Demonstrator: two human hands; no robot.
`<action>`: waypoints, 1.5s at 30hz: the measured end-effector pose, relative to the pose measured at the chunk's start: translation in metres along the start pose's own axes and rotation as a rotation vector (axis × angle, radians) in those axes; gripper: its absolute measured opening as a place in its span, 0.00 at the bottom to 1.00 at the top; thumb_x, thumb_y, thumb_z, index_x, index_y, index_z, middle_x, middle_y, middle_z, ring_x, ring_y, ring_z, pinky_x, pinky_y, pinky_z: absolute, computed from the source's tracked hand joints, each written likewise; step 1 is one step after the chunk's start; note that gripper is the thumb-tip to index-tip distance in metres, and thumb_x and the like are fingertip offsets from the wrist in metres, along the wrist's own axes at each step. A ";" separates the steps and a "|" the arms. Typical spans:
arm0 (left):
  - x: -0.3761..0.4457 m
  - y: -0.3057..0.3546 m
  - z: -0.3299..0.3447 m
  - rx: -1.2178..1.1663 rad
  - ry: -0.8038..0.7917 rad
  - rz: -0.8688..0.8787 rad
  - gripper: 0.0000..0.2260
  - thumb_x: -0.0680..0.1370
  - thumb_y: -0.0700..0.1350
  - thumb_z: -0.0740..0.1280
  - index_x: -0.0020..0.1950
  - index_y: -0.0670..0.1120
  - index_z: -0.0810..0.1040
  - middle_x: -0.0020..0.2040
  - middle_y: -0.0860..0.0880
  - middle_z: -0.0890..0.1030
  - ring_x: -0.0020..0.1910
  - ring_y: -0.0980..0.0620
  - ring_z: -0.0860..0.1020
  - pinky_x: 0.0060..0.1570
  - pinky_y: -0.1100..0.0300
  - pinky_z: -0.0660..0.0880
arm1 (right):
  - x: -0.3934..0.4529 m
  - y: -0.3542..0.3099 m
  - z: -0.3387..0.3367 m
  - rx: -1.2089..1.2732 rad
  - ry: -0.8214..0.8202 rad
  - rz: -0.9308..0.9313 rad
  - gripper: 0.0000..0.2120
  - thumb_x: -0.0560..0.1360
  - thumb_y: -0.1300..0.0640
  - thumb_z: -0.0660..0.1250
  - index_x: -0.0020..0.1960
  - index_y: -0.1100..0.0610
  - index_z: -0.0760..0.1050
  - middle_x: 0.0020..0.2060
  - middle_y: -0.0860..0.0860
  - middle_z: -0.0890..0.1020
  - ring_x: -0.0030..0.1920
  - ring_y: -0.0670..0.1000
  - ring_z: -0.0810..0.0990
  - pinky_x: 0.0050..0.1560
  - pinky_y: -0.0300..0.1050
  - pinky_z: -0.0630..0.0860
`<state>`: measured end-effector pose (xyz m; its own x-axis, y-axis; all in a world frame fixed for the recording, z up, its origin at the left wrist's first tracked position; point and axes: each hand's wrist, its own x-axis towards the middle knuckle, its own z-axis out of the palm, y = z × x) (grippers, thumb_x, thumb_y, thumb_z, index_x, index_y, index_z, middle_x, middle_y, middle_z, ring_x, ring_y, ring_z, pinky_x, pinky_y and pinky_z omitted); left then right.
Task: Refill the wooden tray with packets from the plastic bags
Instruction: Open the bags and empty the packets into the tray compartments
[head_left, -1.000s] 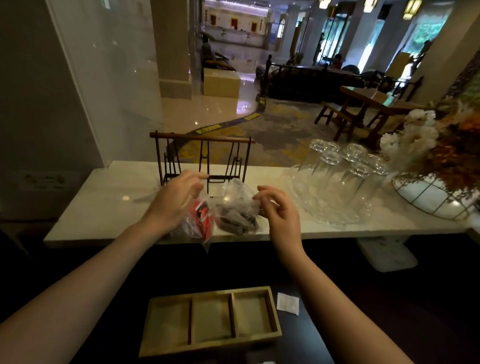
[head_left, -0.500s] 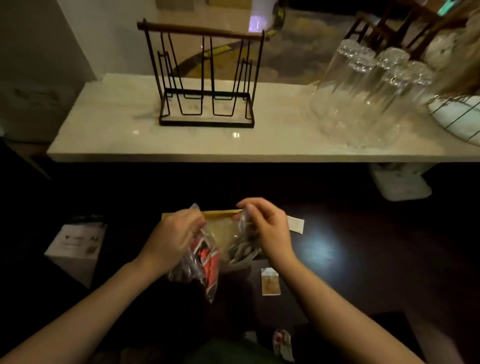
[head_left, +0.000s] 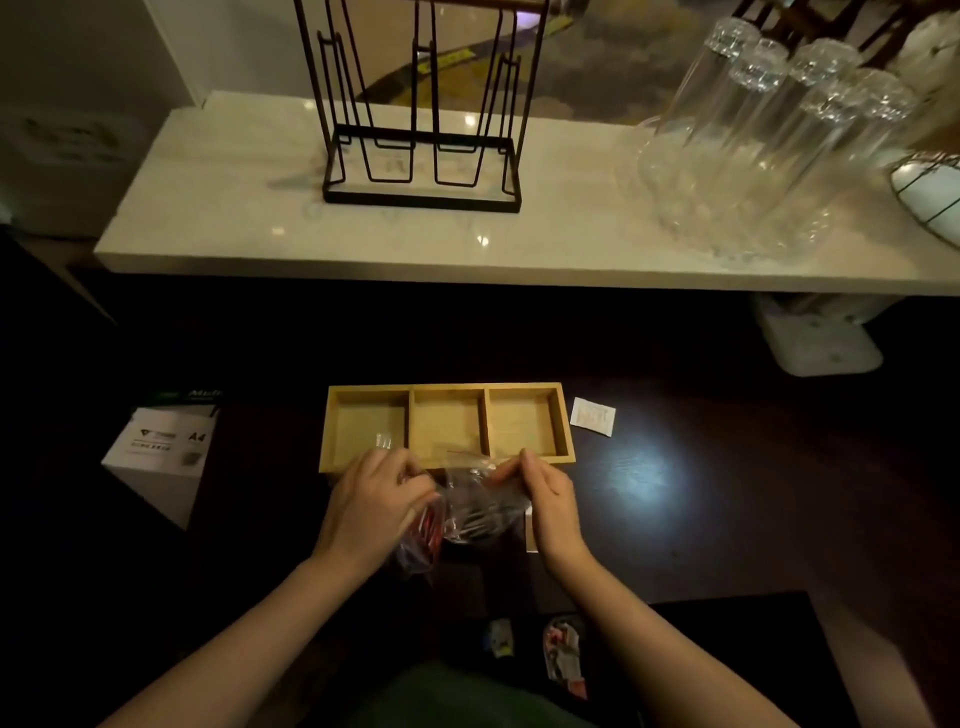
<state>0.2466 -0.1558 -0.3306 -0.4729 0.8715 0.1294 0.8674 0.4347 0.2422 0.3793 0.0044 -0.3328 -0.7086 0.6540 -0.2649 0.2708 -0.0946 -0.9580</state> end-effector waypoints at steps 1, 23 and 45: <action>-0.001 0.003 0.003 0.014 0.008 -0.017 0.07 0.70 0.51 0.68 0.39 0.48 0.80 0.39 0.49 0.77 0.39 0.49 0.75 0.35 0.59 0.69 | -0.001 0.000 -0.003 -0.039 0.026 -0.014 0.19 0.78 0.48 0.59 0.40 0.59 0.81 0.38 0.53 0.84 0.43 0.49 0.81 0.46 0.40 0.76; 0.001 -0.006 0.006 -0.398 -0.214 0.028 0.09 0.78 0.45 0.63 0.54 0.51 0.81 0.54 0.53 0.82 0.56 0.57 0.77 0.55 0.63 0.72 | 0.000 -0.041 -0.031 -0.161 -0.071 0.183 0.04 0.73 0.62 0.70 0.40 0.55 0.80 0.33 0.51 0.80 0.35 0.50 0.80 0.37 0.44 0.80; 0.033 0.057 -0.019 -0.844 -0.122 -0.395 0.04 0.78 0.45 0.62 0.44 0.51 0.73 0.41 0.49 0.79 0.37 0.49 0.79 0.39 0.56 0.78 | -0.010 -0.068 -0.028 0.173 -0.067 0.234 0.08 0.71 0.71 0.69 0.50 0.65 0.79 0.32 0.52 0.79 0.33 0.47 0.78 0.36 0.37 0.77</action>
<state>0.2773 -0.1071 -0.2940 -0.6479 0.7346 -0.2013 0.2257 0.4375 0.8704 0.3866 0.0255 -0.2614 -0.6828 0.5491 -0.4820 0.3211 -0.3670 -0.8730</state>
